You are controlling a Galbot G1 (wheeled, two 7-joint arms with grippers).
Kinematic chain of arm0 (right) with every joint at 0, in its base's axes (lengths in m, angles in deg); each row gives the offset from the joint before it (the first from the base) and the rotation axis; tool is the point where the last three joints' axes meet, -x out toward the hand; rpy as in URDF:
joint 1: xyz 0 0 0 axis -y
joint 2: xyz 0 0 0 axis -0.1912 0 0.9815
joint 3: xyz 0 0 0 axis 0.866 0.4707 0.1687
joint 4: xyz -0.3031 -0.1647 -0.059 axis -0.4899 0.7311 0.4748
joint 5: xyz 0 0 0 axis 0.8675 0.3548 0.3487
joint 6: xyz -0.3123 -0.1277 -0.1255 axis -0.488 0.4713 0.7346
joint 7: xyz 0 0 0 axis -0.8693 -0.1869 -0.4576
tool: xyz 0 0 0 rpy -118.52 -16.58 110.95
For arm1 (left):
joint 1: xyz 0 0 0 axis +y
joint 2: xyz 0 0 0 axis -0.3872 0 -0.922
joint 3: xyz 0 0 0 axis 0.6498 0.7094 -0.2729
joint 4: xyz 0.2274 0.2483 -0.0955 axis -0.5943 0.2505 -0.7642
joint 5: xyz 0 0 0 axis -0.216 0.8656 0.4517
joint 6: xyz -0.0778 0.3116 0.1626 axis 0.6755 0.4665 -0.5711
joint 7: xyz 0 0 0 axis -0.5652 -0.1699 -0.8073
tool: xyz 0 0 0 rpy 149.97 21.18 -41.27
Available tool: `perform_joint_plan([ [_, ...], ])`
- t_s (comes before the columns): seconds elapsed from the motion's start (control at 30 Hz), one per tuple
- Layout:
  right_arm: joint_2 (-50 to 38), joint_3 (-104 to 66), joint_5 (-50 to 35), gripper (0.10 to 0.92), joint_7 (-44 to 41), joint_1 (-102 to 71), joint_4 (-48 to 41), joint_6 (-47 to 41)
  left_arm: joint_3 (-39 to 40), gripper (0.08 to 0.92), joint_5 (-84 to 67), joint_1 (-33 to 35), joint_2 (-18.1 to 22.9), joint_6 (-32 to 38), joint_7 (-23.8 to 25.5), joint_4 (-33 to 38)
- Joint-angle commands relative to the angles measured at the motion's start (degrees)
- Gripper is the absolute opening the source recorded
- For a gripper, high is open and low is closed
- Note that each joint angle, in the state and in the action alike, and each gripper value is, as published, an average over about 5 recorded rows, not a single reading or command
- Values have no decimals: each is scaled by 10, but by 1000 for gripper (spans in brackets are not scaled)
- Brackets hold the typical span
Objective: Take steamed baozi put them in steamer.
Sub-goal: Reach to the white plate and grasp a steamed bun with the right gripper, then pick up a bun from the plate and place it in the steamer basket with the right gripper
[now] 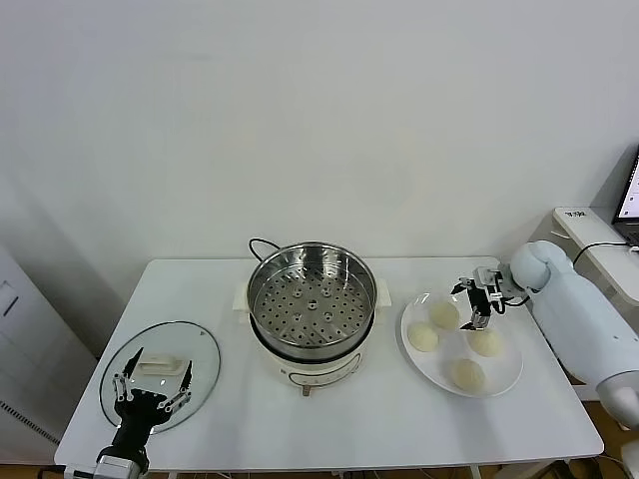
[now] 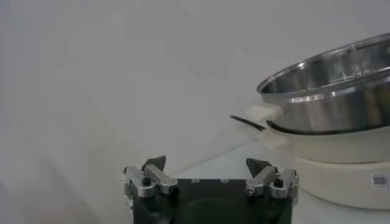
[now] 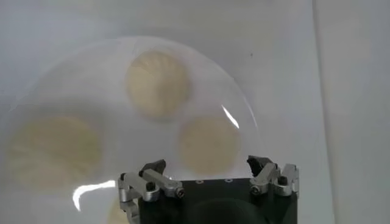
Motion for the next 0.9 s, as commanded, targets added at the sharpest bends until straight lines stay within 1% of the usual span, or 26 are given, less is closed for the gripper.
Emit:
perform_joint_plan([
  [0.03,41,-1,53,823,2,22,-58,29,0,823,2,0,-1,-1,0,1],
  [0.2,54,-2,54,820,5,18,-68,28,0,823,3,0,-4,-2,0,2],
  [0.3,57,-3,58,787,11,20,-72,28,-2,823,2,1,-6,-2,0,3],
  [0.4,55,0,60,712,13,26,-72,29,-2,823,2,2,-6,-2,-1,4],
  [0.73,37,27,37,419,11,42,-51,28,1,823,11,2,3,-1,-1,9],
  [0.83,22,58,10,351,7,62,-28,25,-1,823,10,3,3,0,-1,12],
  [0.9,8,93,-30,332,1,90,-4,20,-3,823,8,4,2,0,-1,13],
])
